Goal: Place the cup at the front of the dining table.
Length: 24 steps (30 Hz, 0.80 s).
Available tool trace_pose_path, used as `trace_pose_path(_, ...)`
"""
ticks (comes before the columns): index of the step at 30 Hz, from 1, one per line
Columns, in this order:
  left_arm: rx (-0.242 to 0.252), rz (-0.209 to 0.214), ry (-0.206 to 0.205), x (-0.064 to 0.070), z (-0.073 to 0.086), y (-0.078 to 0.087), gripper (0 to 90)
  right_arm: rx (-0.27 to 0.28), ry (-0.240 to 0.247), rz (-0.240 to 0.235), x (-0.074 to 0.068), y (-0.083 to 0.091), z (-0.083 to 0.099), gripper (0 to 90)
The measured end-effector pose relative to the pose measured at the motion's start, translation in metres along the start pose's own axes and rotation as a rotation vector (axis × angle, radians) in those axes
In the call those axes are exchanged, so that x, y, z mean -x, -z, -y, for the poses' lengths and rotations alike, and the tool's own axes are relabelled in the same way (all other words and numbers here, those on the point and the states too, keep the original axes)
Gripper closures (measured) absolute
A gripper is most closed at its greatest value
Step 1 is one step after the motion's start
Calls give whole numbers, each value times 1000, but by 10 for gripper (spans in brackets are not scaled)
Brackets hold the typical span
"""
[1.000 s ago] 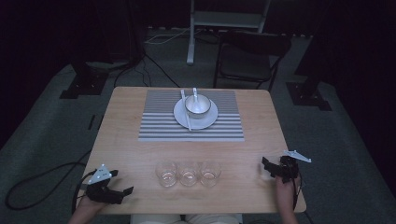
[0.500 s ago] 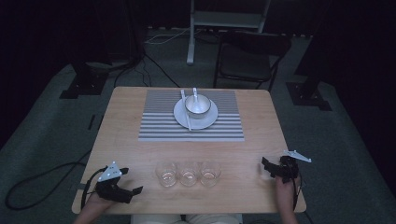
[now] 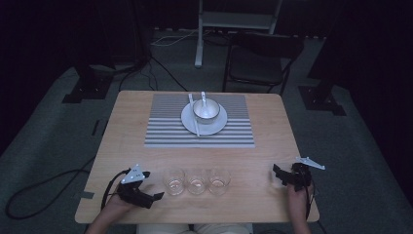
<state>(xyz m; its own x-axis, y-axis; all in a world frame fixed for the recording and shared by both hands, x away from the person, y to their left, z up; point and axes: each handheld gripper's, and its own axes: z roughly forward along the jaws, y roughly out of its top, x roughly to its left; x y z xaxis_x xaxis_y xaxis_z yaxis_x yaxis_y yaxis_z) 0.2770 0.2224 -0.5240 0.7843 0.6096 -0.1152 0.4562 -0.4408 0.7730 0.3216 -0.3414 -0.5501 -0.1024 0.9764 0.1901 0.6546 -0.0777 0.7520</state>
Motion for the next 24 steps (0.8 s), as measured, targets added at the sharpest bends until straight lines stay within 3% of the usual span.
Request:
trace_pose_path(7, 0, 34, -30, 8, -12, -14, 6, -8, -1, -1, 0, 0, 0, 127)
trace_pose_path(13, -1, 31, -61, 13, -19, -26, 6, -8, -2, -2, 0, 0, 0, 126)
trace_pose_path(21, 5, 25, -68, 17, -25, -41, 11, -9, 1, -3, 0, 0, 0, 127)
trace_pose_path(22, 5, 25, -68, 17, -25, -41, 48, -9, 1, -3, 0, 0, 0, 127)
trace_pose_path(24, 27, 32, -66, 18, -27, -44, 53, -11, 5, 0, -1, -1, 0, 127)
